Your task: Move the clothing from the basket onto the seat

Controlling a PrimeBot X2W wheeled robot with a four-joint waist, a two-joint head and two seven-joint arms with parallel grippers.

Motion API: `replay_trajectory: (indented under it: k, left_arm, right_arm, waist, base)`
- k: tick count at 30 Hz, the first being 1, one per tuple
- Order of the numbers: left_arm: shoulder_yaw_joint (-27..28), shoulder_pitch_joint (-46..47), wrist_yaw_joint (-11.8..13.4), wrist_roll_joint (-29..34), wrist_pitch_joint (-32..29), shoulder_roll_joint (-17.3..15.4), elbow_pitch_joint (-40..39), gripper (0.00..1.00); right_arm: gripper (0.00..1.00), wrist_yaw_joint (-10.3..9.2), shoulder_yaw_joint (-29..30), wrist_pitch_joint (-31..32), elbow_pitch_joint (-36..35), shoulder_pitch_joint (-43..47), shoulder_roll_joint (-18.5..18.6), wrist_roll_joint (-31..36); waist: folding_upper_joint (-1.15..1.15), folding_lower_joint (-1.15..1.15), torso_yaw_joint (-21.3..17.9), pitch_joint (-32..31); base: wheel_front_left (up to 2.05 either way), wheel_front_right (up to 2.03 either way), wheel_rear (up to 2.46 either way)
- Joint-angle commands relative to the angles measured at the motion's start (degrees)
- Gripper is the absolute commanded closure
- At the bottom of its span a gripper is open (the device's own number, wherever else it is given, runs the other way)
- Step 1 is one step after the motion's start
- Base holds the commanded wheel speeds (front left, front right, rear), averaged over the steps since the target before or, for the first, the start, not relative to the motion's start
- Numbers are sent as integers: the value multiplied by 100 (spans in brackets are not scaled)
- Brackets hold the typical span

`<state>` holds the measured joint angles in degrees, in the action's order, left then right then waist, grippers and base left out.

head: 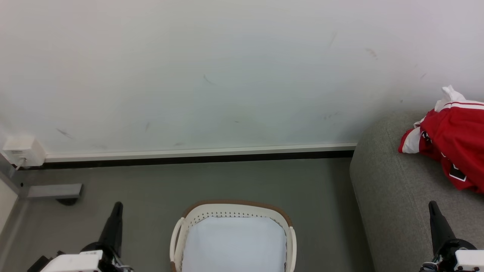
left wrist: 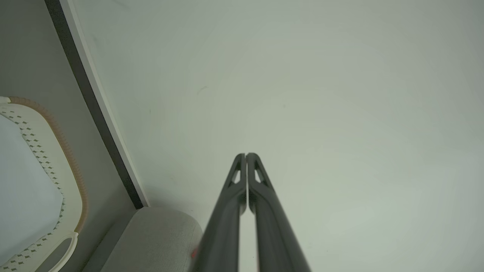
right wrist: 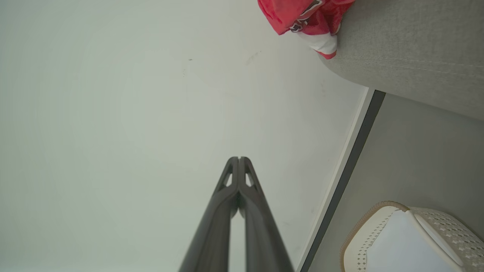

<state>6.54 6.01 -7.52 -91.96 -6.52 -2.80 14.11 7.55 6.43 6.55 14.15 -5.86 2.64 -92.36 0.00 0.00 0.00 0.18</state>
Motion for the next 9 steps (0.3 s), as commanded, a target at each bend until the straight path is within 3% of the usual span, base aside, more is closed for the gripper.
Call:
replay_trajectory:
  k: [1,9]
  left_arm:
    - [8,46,6,-83,-22,-14,-20,100]
    - [8,46,6,-84,-22,-14,-20,100]
  right_arm:
    - [100,-12,22,15,-26,-75,45,-13]
    - [100,-12,22,15,-26,-75,45,-13]
  waist:
    - [0,0,0,0]
    - [0,0,0,0]
  base:
    - [0,0,0]
    - [0,0,0]
